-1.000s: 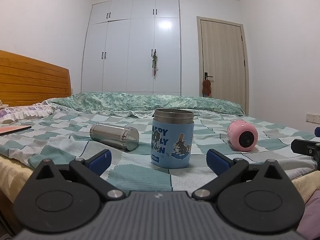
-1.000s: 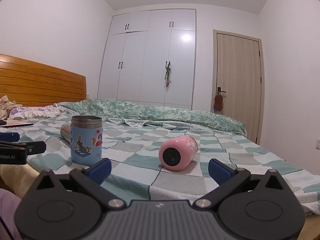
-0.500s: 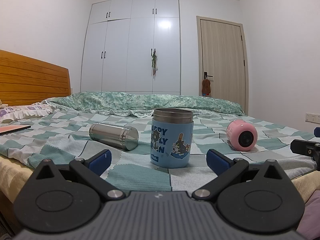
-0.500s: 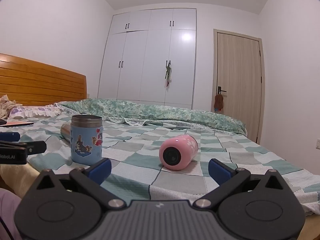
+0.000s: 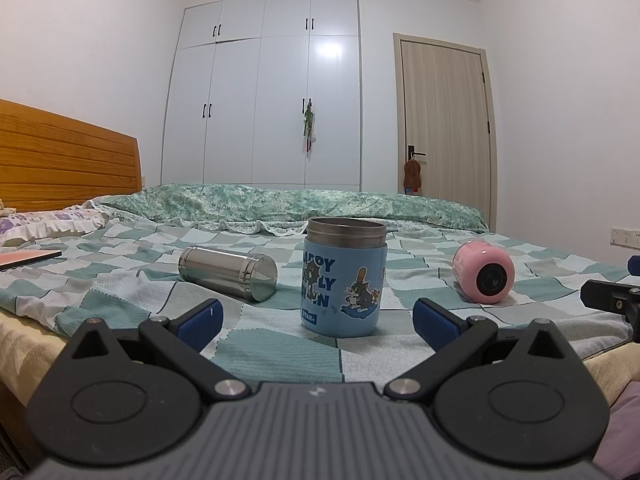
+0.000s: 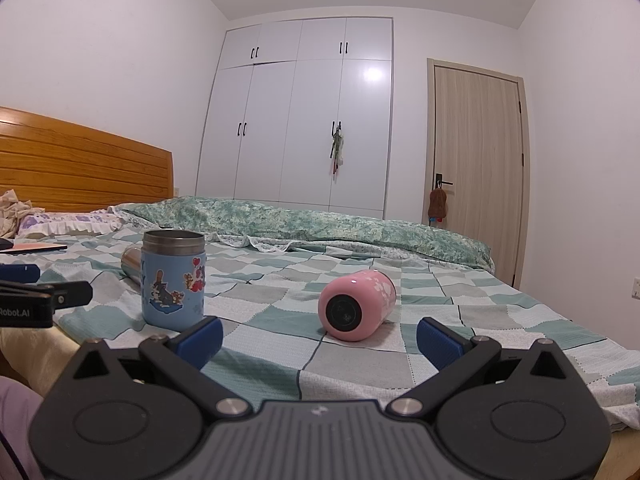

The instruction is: Flip cup upright

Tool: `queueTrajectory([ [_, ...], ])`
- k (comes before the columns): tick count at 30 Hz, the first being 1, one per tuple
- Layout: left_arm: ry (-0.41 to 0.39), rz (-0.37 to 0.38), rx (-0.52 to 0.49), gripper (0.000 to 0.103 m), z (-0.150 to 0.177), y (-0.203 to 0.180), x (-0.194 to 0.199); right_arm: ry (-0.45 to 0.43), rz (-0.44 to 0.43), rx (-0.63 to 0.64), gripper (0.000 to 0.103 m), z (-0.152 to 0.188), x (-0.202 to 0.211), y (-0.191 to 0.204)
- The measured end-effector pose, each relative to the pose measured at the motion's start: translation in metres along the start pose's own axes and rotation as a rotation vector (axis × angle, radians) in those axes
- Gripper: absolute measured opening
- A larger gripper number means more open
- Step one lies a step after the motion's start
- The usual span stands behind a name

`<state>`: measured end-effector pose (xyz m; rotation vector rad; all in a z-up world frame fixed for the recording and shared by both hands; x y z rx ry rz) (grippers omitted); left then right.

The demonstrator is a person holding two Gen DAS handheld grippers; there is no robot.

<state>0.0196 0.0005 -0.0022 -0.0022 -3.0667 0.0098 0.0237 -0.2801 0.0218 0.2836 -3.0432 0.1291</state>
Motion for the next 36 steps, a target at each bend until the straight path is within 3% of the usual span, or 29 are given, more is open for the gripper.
queueTrajectory([
  [36,-0.001,0.0,0.002,0.103,0.0003,-0.0027,0.002,0.0,0.0,0.002,0.103,-0.0002,0.0009,-0.0001],
])
Point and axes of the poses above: each gripper's, at about its wrist camera, not at the fingertips, and x roughly against the way its jaws point, y to its left, z to its underside, the point moved 2 cm from there along -x, roughly the way its jaws point, and after that the axes turned 2 degrees about -y, right-handed, at the moved point
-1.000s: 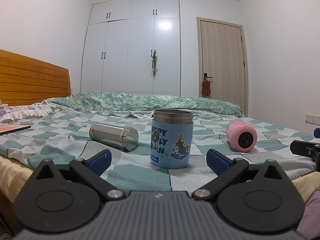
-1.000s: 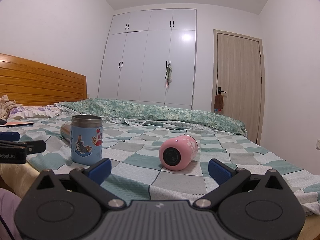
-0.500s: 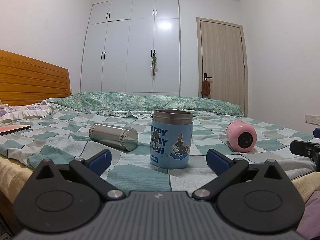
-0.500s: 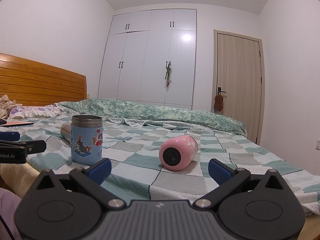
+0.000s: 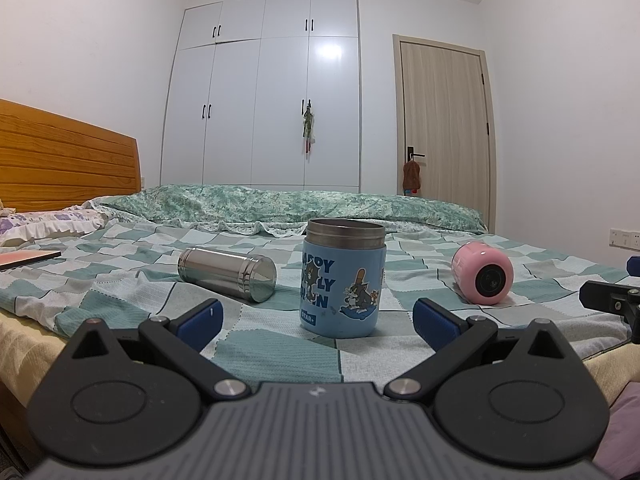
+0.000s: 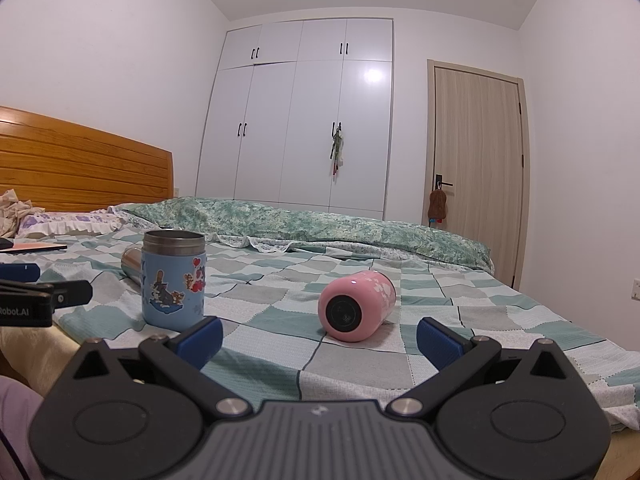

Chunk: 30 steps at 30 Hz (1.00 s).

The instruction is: Flip cup upright

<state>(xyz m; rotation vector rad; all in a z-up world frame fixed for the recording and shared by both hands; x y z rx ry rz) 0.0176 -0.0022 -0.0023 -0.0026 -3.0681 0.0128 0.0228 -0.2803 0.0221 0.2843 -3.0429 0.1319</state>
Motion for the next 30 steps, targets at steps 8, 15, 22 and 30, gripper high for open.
queueTrajectory([
  [8,0.001,0.0,-0.004,0.103,-0.001,-0.001,-0.002,0.001,0.001,0.003,0.103,0.0,0.0,0.001],
  [15,0.009,0.01,-0.009,0.103,-0.003,-0.005,-0.004,0.012,0.002,0.008,0.103,0.001,-0.001,0.001],
  [22,0.011,0.124,-0.036,0.103,-0.029,-0.021,-0.01,0.022,-0.046,-0.034,0.103,-0.022,-0.007,-0.014],
  [30,0.012,0.279,-0.161,0.103,-0.063,-0.073,-0.059,0.1,-0.031,0.0,0.103,-0.072,-0.045,-0.046],
])
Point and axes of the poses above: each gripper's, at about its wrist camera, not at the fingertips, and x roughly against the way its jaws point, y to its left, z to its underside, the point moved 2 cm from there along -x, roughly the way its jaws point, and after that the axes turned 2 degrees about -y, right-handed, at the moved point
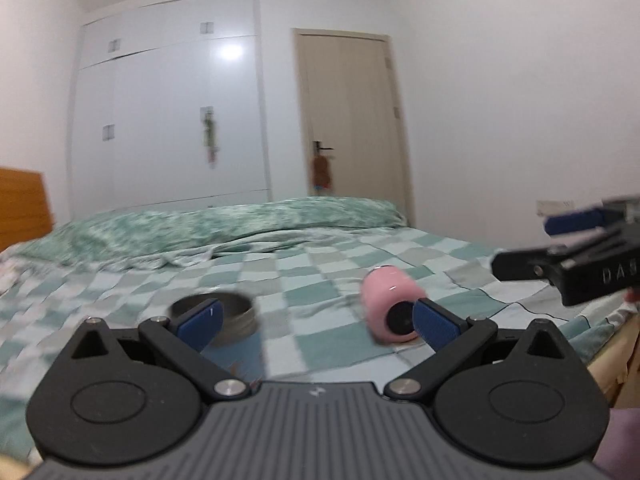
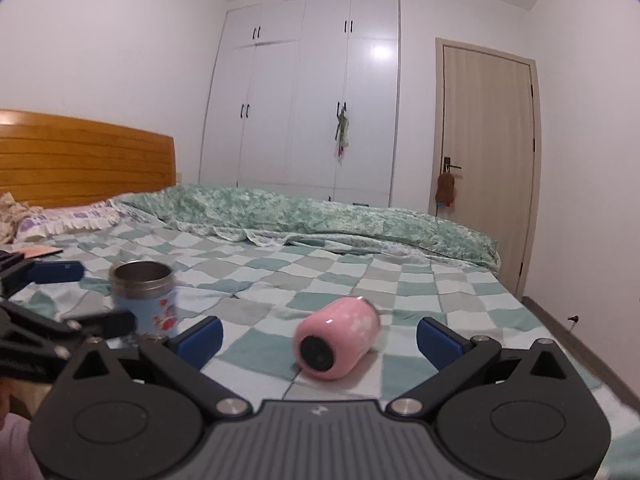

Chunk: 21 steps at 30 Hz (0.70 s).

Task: Flip cup upright
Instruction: 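Move the right tool toward the pink cup lying on its side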

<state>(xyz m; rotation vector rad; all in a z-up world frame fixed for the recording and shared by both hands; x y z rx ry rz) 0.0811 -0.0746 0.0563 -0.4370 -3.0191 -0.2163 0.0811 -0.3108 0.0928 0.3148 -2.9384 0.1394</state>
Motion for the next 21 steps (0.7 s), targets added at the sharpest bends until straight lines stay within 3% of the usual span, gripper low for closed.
queueTrajectory([
  [10,0.122,0.137,-0.081,0.103,0.004,-0.033,-0.118,0.155,0.074,-0.039,0.103,-0.035,-0.068,-0.035],
  [17,0.201,0.247,-0.119,0.103,0.02,-0.026,-0.174,0.292,0.11,-0.092,0.103,-0.031,-0.129,-0.037],
  [21,0.293,0.318,-0.083,0.103,0.03,-0.007,-0.199,0.371,0.102,-0.091,0.103,-0.026,-0.17,-0.03],
])
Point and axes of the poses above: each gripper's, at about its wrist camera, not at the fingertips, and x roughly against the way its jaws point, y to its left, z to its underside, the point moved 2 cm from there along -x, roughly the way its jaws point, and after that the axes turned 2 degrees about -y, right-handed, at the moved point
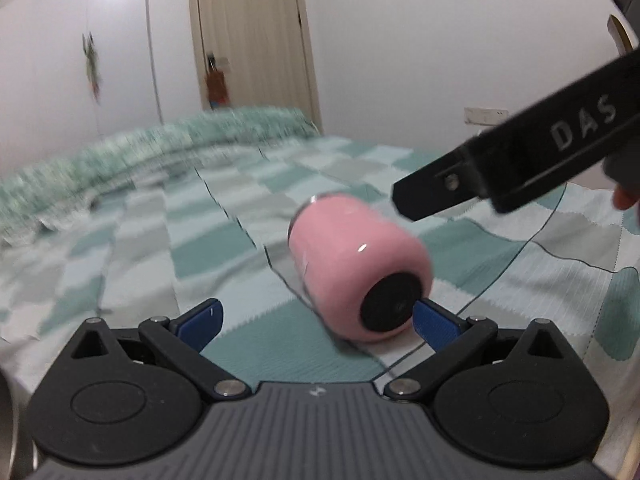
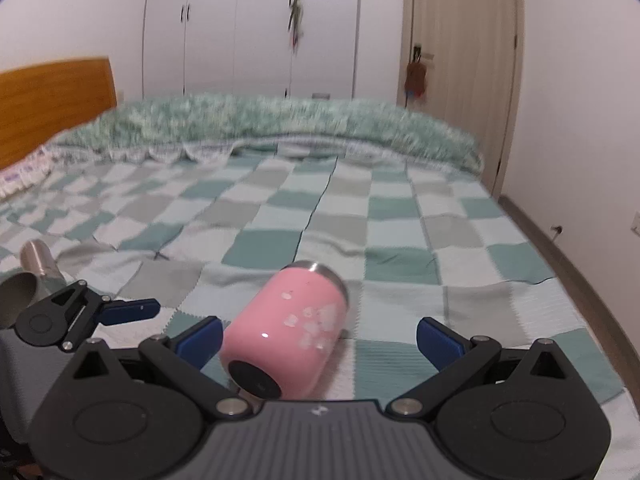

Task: Flip cup upright
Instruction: 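Move the right tool toward the pink cup lying on its side, then close the right tool around the body of the pink cup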

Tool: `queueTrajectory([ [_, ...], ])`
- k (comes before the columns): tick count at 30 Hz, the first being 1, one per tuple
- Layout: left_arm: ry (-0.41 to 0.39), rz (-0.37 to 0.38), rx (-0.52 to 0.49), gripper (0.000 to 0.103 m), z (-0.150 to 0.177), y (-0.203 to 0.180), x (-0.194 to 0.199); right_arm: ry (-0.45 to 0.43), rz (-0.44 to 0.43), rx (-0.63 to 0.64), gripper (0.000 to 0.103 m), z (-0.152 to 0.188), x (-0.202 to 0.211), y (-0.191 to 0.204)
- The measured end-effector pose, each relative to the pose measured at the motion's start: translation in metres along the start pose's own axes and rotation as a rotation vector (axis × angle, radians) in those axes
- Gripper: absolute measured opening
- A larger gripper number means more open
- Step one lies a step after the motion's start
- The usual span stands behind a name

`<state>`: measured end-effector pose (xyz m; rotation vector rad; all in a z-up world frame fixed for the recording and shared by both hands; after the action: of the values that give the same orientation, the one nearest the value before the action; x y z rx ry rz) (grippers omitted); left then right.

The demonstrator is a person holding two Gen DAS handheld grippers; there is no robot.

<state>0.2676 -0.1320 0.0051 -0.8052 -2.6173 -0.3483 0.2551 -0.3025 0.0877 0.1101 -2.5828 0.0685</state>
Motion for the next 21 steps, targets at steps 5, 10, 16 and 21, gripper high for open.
queueTrajectory([
  [5,0.052,0.018,-0.081,0.103,0.008,0.029,-0.016,0.106,-0.006,0.002,0.103,-0.01,-0.049,0.016],
  [10,0.071,0.068,-0.154,0.103,0.014,0.057,-0.026,0.197,0.028,-0.018,0.103,-0.008,-0.091,0.025],
  [16,0.109,0.153,-0.241,0.103,0.019,0.076,-0.046,0.289,0.027,-0.075,0.103,0.0,-0.121,0.026],
  [21,0.137,0.217,-0.161,0.103,0.021,0.089,-0.055,0.311,0.044,-0.096,0.093,0.002,-0.132,0.025],
])
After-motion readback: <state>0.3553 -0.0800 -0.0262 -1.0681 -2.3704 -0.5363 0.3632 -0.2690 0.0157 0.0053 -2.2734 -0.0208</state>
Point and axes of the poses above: each gripper's, at about its wrist camera, not at the fingertips, and x roughly against the way its jaws point, y to its left, z to its underside, the point moved 2 cm from there along -x, roughly the way its jaws point, and after that the axes turned 2 degrees about -y, right-handed, at the moved point
